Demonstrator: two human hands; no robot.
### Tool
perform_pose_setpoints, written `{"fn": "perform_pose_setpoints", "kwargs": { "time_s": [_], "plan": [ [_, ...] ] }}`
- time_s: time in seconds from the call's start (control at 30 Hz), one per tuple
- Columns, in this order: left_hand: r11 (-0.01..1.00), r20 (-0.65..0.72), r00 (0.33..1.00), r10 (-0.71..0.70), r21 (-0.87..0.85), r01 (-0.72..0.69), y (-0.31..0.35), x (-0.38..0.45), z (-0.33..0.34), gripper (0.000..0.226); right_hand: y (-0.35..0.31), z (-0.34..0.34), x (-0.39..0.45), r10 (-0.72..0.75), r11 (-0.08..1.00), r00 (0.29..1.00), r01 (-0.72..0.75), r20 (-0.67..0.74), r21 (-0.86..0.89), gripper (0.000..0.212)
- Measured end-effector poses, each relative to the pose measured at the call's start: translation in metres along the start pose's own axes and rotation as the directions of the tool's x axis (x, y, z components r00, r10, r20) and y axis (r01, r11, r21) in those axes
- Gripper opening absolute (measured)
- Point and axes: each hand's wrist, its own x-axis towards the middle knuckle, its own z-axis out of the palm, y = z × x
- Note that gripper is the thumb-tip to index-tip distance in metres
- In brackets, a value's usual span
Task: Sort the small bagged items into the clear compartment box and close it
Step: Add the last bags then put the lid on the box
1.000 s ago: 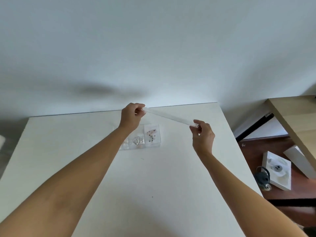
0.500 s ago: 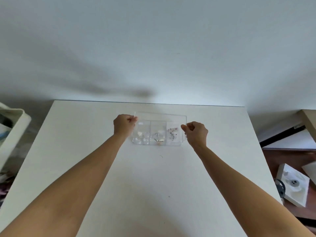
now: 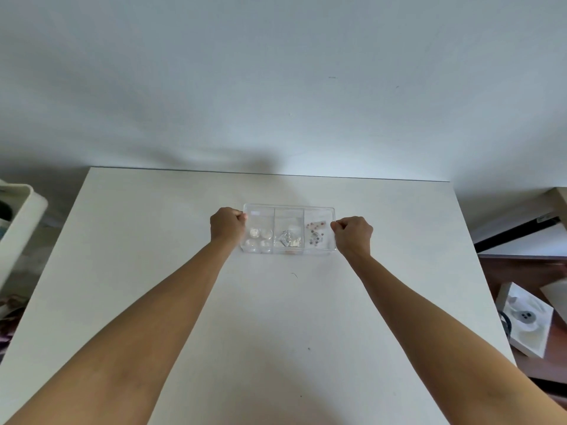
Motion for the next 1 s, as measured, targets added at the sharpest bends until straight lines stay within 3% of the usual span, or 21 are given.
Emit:
{"fn": "perform_pose_setpoints", "kwargs": {
  "time_s": [0.2, 0.33, 0.5, 0.67, 0.77, 0.9, 1.0],
  "plan": [
    [1.000, -0.012, 1.000, -0.022, 0.002, 0.022, -0.003, 0.002, 0.003, 0.028, -0.001, 0.001, 0.004, -0.001, 1.000, 1.000, 0.001, 0.013, -0.023, 0.050],
    [1.000, -0.010, 1.000, -0.019, 0.010, 0.019, -0.004, 0.003, 0.005, 0.031, -0.003, 0.001, 0.006, -0.005, 0.999, 1.000, 0.006, 0.027, -0.032, 0.035],
    [0.999, -0.022, 0.999, -0.040, -0.017, 0.040, -0.003, 0.002, 0.007, 0.028, -0.001, 0.002, 0.007, -0.013, 0.998, 1.000, 0.014, 0.019, -0.061, 0.041],
    [0.998, -0.026, 0.998, -0.060, -0.012, 0.060, -0.003, 0.000, 0.009, 0.027, 0.000, 0.003, 0.009, 0.001, 0.998, 0.999, 0.001, 0.033, -0.070, 0.029],
    [0.998, -0.020, 0.997, -0.069, -0.012, 0.069, -0.003, 0.001, 0.009, 0.027, 0.001, 0.004, 0.011, -0.004, 0.997, 0.999, 0.006, 0.034, -0.072, 0.038],
    [0.999, -0.019, 0.999, -0.048, -0.010, 0.048, -0.005, -0.003, 0.008, 0.029, 0.003, 0.005, 0.007, 0.012, 1.000, 1.000, -0.013, 0.015, 0.007, 0.041],
    [0.997, -0.111, 0.992, -0.055, -0.065, 0.048, -0.013, -0.016, 0.014, 0.034, 0.012, 0.010, -0.008, 0.026, 0.995, 0.999, -0.022, -0.034, 0.094, 0.034]
  ]
}}
